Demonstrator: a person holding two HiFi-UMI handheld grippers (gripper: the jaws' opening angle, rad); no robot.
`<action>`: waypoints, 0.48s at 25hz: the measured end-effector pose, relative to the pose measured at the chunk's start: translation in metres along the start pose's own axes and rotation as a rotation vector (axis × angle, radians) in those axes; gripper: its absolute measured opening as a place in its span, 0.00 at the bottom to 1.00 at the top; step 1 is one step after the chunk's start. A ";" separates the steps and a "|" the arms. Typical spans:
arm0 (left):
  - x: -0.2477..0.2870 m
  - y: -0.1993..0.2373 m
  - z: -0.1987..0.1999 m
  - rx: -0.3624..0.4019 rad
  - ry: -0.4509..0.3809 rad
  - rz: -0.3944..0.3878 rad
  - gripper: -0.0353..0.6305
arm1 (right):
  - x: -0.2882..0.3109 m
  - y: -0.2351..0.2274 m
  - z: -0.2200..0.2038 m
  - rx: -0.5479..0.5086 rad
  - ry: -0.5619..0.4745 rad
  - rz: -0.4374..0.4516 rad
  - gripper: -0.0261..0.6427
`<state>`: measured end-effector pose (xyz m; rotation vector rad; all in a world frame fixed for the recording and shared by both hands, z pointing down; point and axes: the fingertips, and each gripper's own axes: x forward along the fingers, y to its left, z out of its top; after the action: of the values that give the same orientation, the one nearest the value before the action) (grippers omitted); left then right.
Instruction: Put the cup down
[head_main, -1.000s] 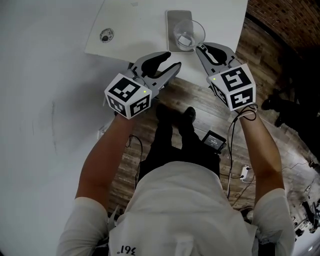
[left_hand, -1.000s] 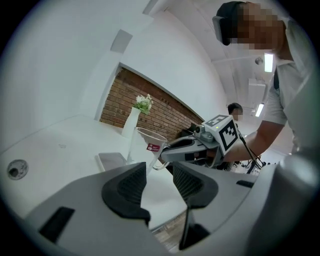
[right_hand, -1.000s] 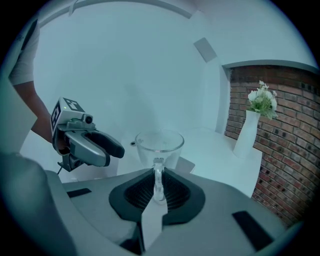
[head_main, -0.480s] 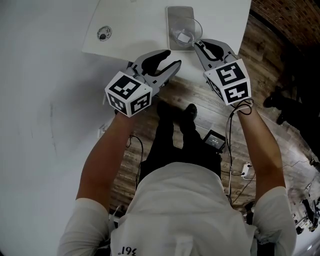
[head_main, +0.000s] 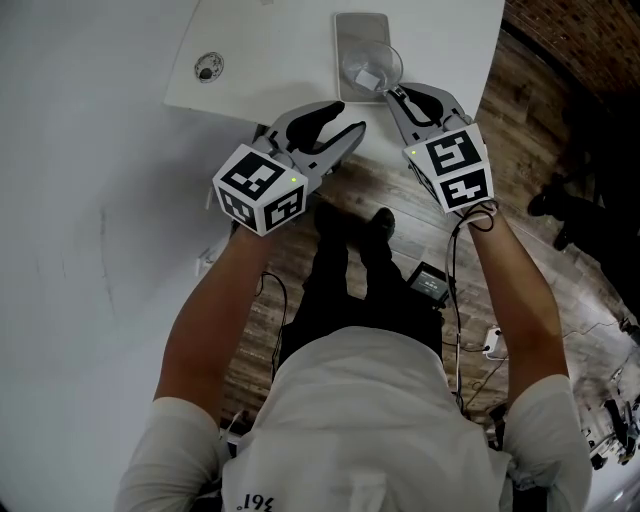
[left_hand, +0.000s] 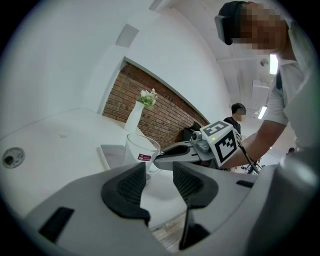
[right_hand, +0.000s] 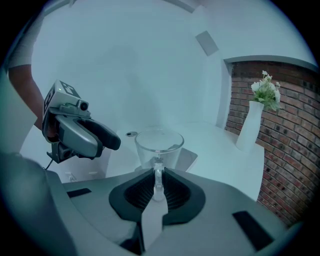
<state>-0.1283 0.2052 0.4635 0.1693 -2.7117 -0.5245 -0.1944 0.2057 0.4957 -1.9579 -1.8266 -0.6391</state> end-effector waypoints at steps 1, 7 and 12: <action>0.000 0.000 0.000 0.000 0.000 0.000 0.31 | 0.001 0.000 0.000 -0.001 -0.002 -0.003 0.10; 0.000 0.000 0.001 0.000 -0.003 -0.001 0.31 | 0.008 -0.002 0.003 -0.027 0.005 -0.031 0.10; 0.000 -0.003 0.000 -0.001 -0.005 -0.006 0.31 | 0.013 -0.004 0.002 -0.035 0.019 -0.056 0.10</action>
<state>-0.1283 0.2027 0.4622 0.1764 -2.7167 -0.5291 -0.1972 0.2182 0.5014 -1.9216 -1.8765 -0.7092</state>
